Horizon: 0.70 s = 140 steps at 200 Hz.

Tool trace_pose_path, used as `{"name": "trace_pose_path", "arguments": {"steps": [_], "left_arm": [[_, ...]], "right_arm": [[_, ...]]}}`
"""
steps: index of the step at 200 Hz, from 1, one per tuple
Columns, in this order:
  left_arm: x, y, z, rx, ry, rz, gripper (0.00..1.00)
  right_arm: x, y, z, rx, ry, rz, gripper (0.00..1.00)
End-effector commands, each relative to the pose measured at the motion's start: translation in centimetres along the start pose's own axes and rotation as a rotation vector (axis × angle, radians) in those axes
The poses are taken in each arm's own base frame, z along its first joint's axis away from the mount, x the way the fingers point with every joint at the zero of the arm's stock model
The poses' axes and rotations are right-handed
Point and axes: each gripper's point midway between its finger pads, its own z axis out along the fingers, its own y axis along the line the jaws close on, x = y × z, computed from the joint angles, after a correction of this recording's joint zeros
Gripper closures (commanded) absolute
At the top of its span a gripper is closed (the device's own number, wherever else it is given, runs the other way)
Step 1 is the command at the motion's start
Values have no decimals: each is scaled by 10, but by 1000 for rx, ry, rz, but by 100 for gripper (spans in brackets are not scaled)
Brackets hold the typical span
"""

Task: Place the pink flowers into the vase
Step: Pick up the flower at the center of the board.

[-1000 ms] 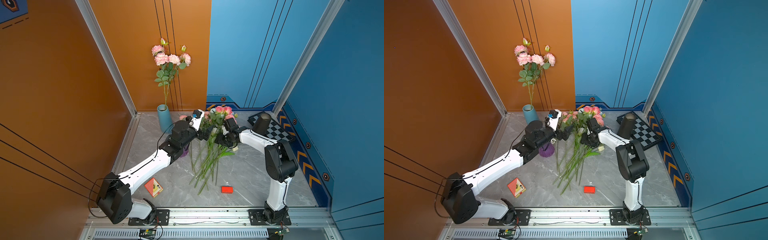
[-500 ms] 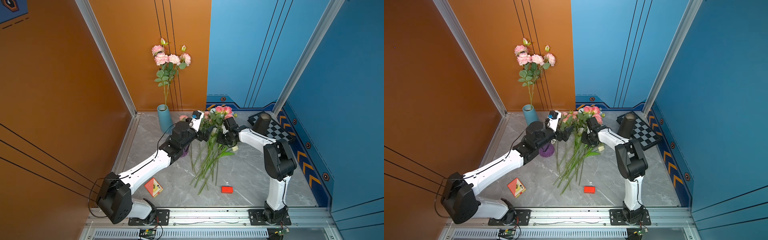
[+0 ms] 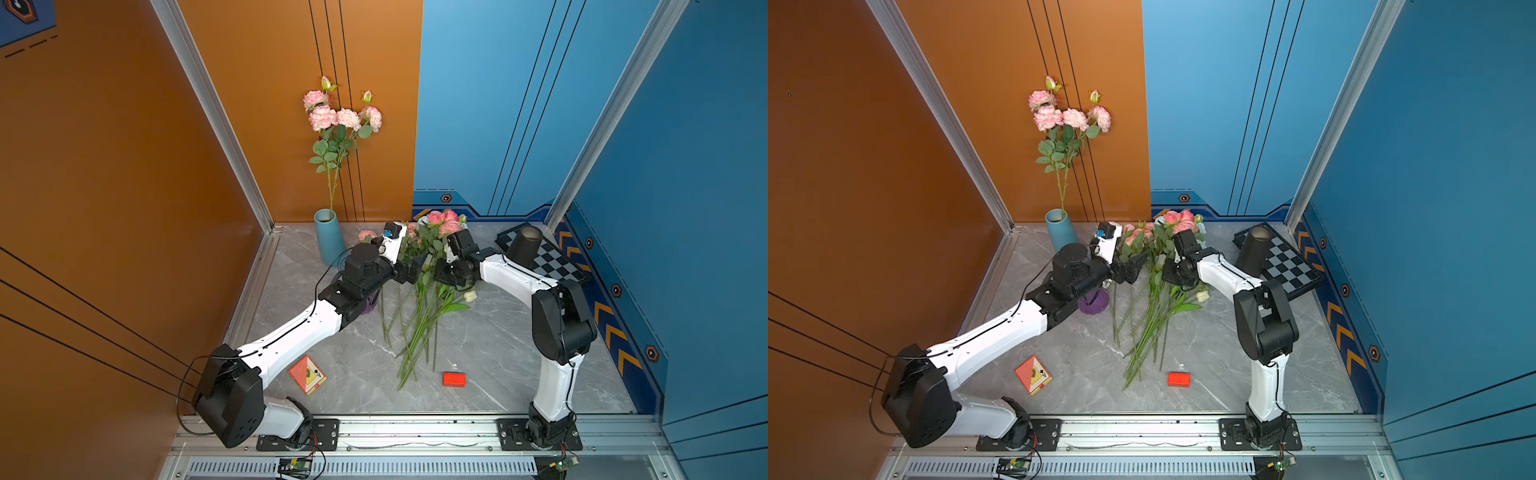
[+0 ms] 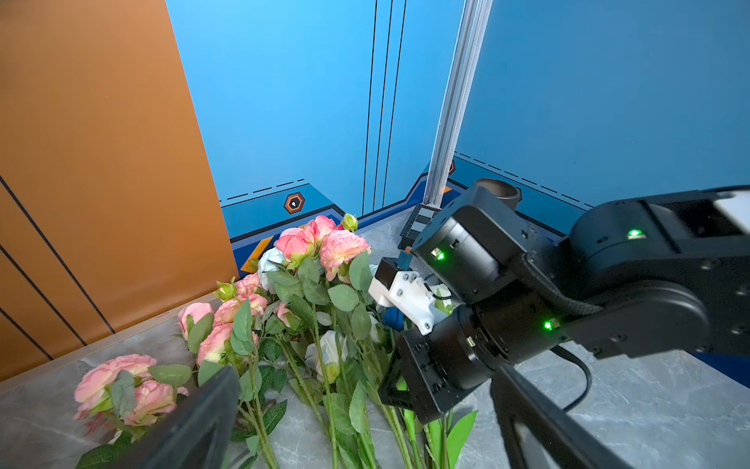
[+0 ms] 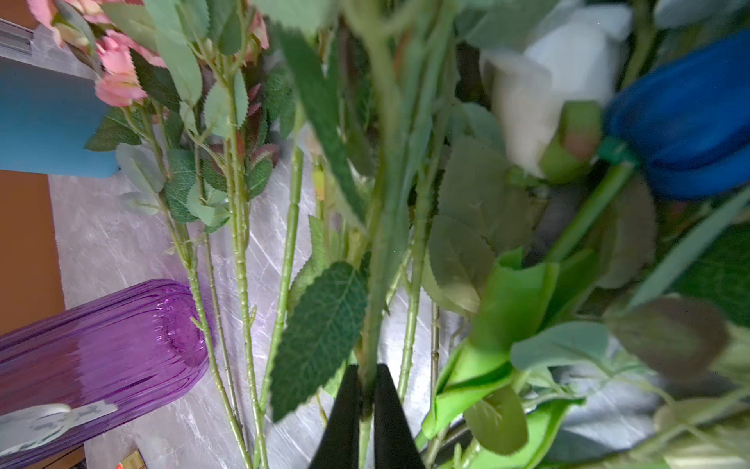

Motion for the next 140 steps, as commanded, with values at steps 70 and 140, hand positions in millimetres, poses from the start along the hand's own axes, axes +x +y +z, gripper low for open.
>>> {"name": "trace_pose_path", "arguments": {"steps": [70, 140], "left_arm": [[-5, -11, 5, 55, 7, -85, 1], [7, -16, 23, 142, 88, -179, 1]], "right_arm": [[-62, 40, -89, -55, -237, -150, 91], [-98, 86, -158, -169, -396, -218, 91]]}}
